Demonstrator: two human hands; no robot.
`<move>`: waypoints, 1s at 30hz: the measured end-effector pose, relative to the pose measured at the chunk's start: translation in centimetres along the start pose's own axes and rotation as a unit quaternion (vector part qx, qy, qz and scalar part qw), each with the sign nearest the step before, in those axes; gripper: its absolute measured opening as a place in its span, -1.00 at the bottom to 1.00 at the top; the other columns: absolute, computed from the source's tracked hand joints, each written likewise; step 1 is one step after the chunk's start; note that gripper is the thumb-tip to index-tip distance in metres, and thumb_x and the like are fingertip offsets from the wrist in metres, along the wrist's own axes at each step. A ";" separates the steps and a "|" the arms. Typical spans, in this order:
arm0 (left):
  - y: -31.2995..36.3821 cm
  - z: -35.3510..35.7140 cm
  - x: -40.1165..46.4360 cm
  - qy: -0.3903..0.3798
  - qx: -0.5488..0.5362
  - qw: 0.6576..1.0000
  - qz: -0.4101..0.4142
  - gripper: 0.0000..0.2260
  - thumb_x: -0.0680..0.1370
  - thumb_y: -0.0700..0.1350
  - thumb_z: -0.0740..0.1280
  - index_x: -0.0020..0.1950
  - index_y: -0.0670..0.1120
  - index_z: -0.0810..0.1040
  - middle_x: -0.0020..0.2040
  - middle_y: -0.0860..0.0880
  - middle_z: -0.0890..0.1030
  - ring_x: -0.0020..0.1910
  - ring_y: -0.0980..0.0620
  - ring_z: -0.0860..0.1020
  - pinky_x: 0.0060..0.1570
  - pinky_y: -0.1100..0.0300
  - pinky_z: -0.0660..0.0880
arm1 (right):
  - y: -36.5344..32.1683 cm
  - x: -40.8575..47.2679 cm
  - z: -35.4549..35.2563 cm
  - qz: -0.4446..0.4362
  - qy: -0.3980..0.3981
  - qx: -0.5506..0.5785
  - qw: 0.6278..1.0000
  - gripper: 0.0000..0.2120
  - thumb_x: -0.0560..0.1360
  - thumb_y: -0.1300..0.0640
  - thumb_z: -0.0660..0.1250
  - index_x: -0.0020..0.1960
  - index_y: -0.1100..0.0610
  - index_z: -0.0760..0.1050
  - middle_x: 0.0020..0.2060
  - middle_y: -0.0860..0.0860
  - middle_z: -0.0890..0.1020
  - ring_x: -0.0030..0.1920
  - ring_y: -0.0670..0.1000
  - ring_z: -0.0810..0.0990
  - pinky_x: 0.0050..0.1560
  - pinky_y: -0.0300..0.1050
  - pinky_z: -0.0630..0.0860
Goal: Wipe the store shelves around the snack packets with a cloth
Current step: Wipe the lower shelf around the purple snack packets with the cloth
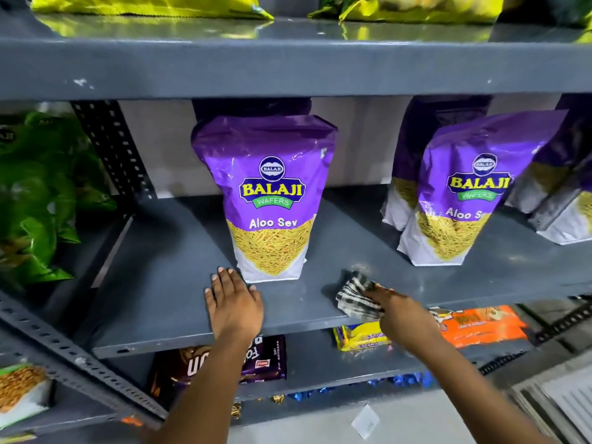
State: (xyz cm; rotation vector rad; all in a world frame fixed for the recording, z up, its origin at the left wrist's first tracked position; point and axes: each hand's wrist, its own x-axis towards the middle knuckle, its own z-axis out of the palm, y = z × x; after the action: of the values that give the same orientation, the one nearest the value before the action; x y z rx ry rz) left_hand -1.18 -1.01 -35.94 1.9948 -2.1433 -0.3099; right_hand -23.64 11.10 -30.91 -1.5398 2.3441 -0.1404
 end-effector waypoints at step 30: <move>0.1 0.6 0.2 0.017 0.027 0.999 -0.011 -0.37 0.42 0.05 -0.14 0.34 -0.24 0.37 0.37 -0.20 0.41 0.33 -0.15 0.39 0.32 -0.03 0.29 | -2.3 21.8 -1.7 -0.140 -0.040 0.060 0.988 -0.58 0.45 0.14 0.30 0.29 -0.07 0.39 0.41 0.01 0.38 0.37 0.11 0.37 0.41 0.03 0.28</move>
State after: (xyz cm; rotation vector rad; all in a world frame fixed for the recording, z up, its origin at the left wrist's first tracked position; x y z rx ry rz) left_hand -1.45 -1.15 -36.51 2.0405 -2.1325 -0.2223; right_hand -30.03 -9.82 -33.48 -1.7707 2.0107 -0.2766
